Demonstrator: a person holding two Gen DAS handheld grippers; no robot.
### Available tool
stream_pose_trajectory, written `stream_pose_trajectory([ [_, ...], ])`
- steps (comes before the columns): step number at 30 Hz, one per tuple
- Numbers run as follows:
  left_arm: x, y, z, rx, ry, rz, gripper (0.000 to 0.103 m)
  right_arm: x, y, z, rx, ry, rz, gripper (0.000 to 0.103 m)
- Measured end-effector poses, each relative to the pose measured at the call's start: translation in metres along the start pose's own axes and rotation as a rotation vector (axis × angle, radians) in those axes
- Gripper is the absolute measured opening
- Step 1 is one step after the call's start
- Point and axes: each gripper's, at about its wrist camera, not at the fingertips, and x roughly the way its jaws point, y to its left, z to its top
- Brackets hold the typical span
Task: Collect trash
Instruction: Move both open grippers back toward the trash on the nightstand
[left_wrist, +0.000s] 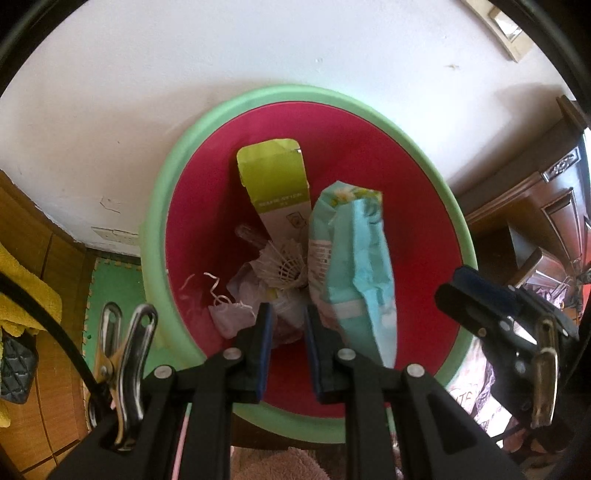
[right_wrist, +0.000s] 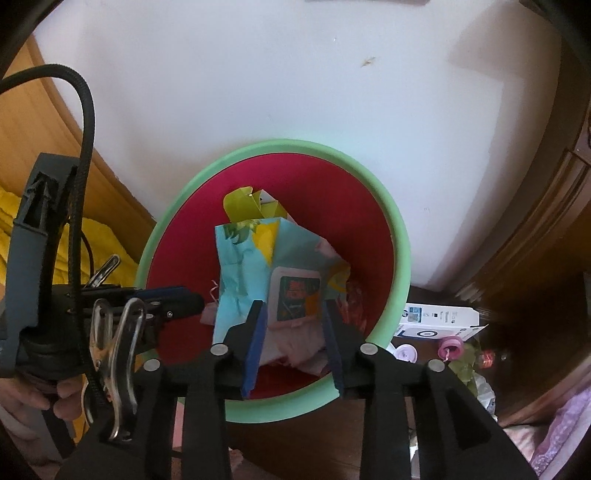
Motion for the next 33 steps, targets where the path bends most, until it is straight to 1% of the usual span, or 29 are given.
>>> stream_pose_trajectory([
  [9, -0.001, 0.0, 0.0, 0.0, -0.005, -0.001, 0.017, -0.006, 0.002, -0.003, 0.006, -0.014, 0.003, 0.034],
  [18, -0.013, -0.006, -0.008, 0.001, -0.021, -0.001, 0.017, -0.015, 0.003, -0.008, 0.019, -0.04, 0.004, 0.034],
  [33, -0.032, -0.034, -0.015, 0.032, -0.044, -0.009, 0.017, -0.043, -0.015, -0.022, 0.083, -0.095, 0.004, 0.034],
])
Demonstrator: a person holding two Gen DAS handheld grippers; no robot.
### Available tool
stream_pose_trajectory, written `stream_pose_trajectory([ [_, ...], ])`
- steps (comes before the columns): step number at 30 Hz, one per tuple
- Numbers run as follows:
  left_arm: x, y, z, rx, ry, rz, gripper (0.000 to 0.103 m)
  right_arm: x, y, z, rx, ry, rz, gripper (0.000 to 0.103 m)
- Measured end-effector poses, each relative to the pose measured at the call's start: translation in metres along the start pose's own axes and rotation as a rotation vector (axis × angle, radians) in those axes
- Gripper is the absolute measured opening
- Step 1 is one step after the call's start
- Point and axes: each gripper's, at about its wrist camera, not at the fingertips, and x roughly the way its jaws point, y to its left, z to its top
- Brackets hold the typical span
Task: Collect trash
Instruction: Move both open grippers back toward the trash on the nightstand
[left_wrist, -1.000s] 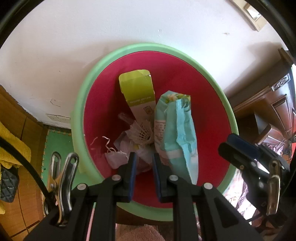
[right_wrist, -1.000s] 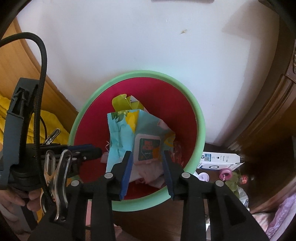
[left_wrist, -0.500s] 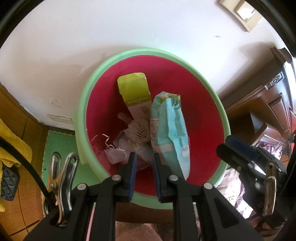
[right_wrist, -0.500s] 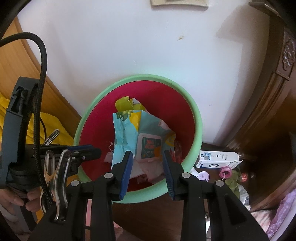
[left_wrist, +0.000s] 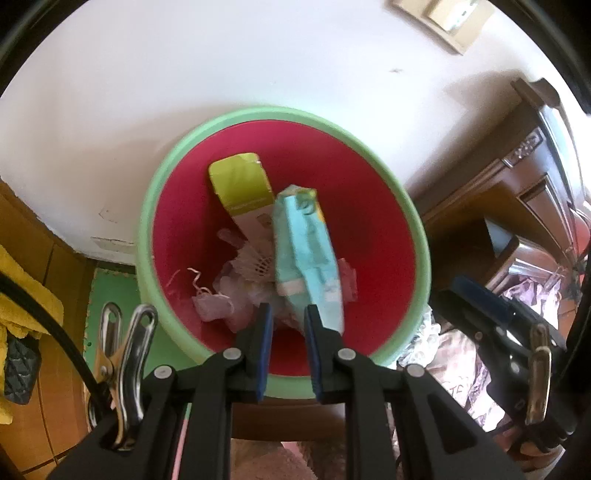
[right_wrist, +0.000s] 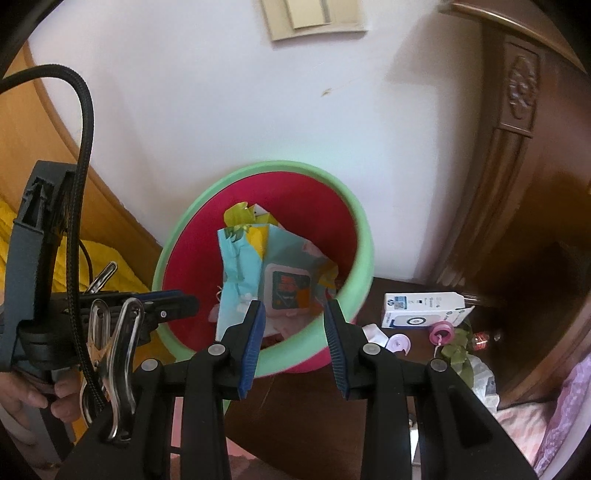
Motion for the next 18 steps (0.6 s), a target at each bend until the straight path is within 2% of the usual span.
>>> stream_pose_trajectory([
  [18, 0.0, -0.069, -0.003, 0.106, 0.018, -0.024, 0.017, -0.042, -0.072, -0.035, 0.133, -0.013, -0.06, 0.034],
])
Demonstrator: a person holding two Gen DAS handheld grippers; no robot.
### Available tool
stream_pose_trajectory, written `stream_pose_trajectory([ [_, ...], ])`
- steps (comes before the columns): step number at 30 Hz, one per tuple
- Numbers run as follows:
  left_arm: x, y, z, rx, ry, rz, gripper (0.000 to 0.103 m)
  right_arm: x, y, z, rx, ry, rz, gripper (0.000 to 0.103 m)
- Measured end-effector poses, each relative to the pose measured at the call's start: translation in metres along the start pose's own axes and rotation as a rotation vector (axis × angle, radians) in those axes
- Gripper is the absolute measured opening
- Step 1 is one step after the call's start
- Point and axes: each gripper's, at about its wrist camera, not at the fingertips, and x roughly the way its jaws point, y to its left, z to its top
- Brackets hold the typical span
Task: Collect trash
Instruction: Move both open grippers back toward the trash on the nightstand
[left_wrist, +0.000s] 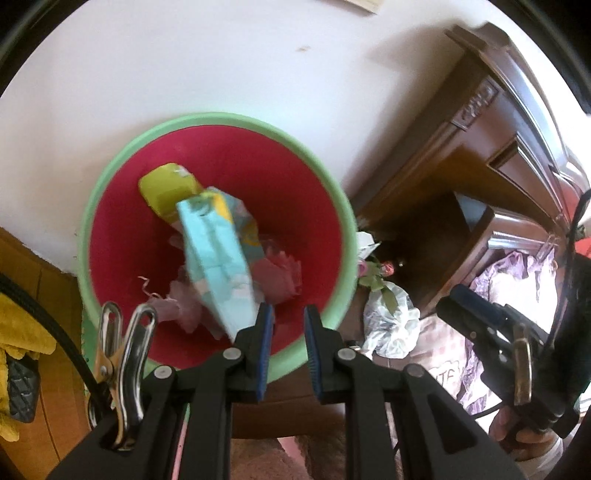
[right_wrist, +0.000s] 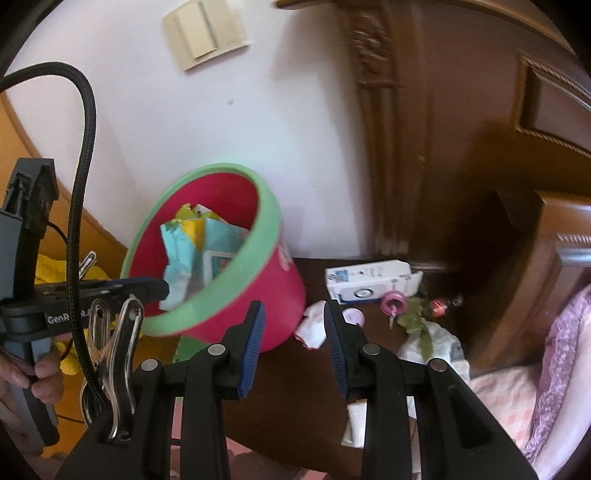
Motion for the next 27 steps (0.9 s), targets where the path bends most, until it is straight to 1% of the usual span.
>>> stream_pose_trajectory([
  [6, 0.005, -0.028, -0.003, 0.03, 0.012, -0.016, 0.017, -0.009, -0.028, -0.007, 0.042, 0.012, -0.029, 0.034],
  [16, 0.018, -0.077, -0.019, 0.063, 0.046, -0.025, 0.017, -0.02, -0.082, -0.035, 0.093, 0.048, -0.061, 0.034],
  [22, 0.032, -0.106, -0.035, 0.064, 0.085, -0.035, 0.017, -0.022, -0.109, -0.054, 0.093, 0.079, -0.069, 0.035],
  [27, 0.051, -0.126, -0.05, 0.044, 0.132, -0.054, 0.017, -0.023, -0.132, -0.071, 0.098, 0.105, -0.069, 0.035],
])
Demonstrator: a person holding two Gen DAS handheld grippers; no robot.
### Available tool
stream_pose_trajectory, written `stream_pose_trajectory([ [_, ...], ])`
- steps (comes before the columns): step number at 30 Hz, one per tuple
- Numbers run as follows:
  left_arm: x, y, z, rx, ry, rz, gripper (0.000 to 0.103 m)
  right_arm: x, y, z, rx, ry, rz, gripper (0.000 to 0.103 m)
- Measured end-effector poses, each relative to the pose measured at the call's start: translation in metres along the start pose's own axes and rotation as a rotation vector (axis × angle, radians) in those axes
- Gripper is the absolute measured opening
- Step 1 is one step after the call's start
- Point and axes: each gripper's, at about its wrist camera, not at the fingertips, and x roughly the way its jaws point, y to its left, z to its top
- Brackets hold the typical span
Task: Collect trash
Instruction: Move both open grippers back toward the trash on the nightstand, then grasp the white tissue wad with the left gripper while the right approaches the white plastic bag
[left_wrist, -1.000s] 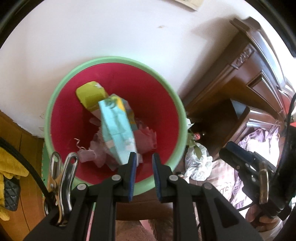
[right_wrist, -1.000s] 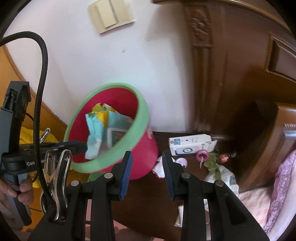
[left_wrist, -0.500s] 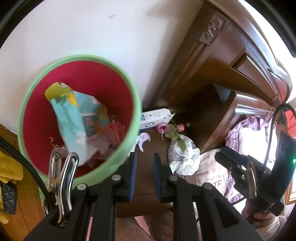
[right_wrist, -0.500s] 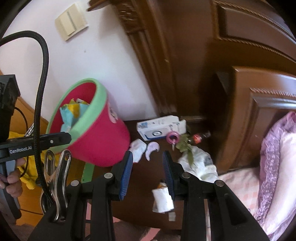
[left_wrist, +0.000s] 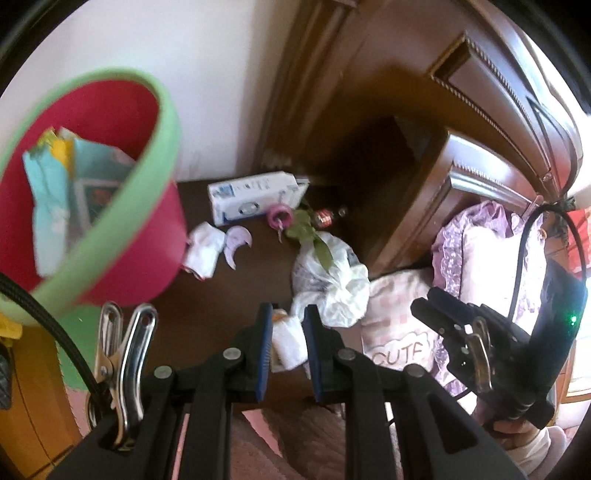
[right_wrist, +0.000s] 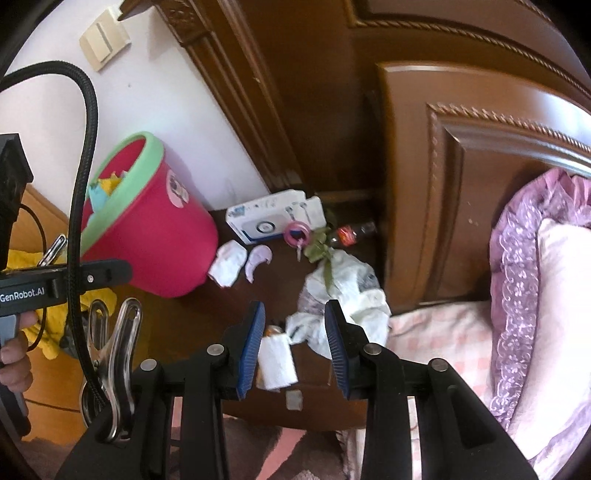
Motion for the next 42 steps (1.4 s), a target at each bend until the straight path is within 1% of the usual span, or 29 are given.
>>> stream_pose_trajectory([
  [8, 0.05, -0.019, -0.019, -0.031, 0.102, -0.01, 0.017, 0.012, -0.028, -0.022, 0.0, 0.046, 0.004, 0.035],
  [13, 0.081, -0.021, -0.029, -0.057, 0.161, -0.014, 0.017, 0.024, -0.039, -0.034, 0.004, 0.075, 0.005, 0.035],
  [20, 0.122, -0.012, -0.038, -0.114, 0.221, -0.014, 0.023, 0.048, -0.051, -0.052, 0.022, 0.124, 0.006, 0.035],
  [22, 0.132, -0.009, -0.04, -0.131, 0.235, -0.015, 0.026, 0.053, -0.053, -0.055, 0.024, 0.132, 0.005, 0.035],
  [24, 0.145, -0.007, -0.042, -0.149, 0.253, -0.02, 0.032, 0.059, -0.055, -0.058, 0.028, 0.141, 0.006, 0.035],
  [28, 0.168, -0.006, -0.047, -0.174, 0.287, -0.012, 0.036, 0.067, -0.059, -0.062, 0.038, 0.154, 0.006, 0.035],
  [30, 0.18, -0.007, -0.05, -0.182, 0.303, -0.003, 0.041, 0.072, -0.061, -0.064, 0.046, 0.161, 0.007, 0.035],
  [32, 0.189, -0.008, -0.053, -0.181, 0.312, 0.009, 0.044, 0.075, -0.064, -0.067, 0.051, 0.167, 0.008, 0.036],
  [39, 0.21, -0.011, -0.056, -0.166, 0.312, 0.079, 0.05, 0.085, -0.073, -0.073, 0.072, 0.187, 0.005, 0.036],
  [42, 0.219, -0.009, -0.055, -0.158, 0.31, 0.11, 0.05, 0.089, -0.075, -0.074, 0.08, 0.191, 0.005, 0.036],
])
